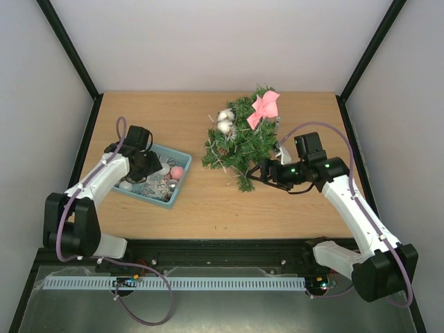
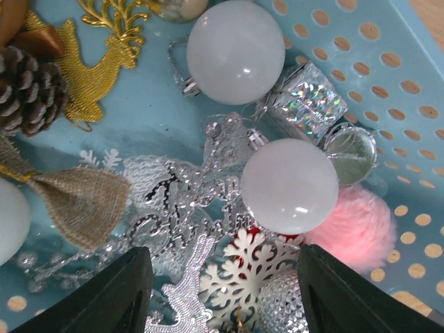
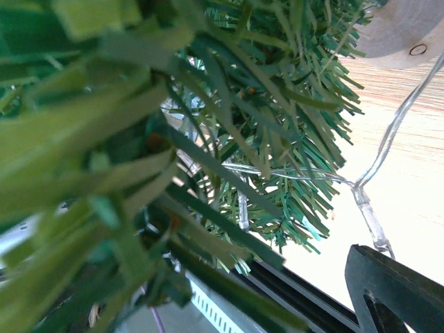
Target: Decorate the small christmas tree
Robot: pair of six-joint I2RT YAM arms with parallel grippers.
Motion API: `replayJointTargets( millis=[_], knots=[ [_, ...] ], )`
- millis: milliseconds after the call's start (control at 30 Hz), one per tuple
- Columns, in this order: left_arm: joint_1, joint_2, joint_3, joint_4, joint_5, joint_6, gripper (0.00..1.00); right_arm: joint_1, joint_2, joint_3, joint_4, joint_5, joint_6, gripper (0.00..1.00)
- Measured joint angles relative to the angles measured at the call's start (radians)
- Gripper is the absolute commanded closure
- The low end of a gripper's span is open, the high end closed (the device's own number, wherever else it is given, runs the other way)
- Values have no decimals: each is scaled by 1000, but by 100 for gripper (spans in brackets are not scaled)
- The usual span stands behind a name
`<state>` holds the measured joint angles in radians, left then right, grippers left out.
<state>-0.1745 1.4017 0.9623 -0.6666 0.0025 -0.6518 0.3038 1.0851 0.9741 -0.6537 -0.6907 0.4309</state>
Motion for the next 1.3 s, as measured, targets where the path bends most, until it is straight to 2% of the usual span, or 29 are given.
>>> replayJointTargets(
  millis=[100,300,433,667,1100,1300],
  knots=[
    [1,18,-1,31,26,2,43,5,1,0,1,0,-2,2],
    [-19,69,2,74,50,-5,22,15,2,0,1,0,-4,1],
    [-40,128,3,93,50,-11,20,16,1,0,1,0,-5,2],
    [-52,190,29,108,35,-11,21,16,-6,0,1,4,-9,1],
    [-66,240,71,135,-1,-6,31,16,-12,-2,1,11,-21,2],
    [-79,259,71,136,-11,-6,31,17,-19,-20,1,12,-22,1]
  ],
)
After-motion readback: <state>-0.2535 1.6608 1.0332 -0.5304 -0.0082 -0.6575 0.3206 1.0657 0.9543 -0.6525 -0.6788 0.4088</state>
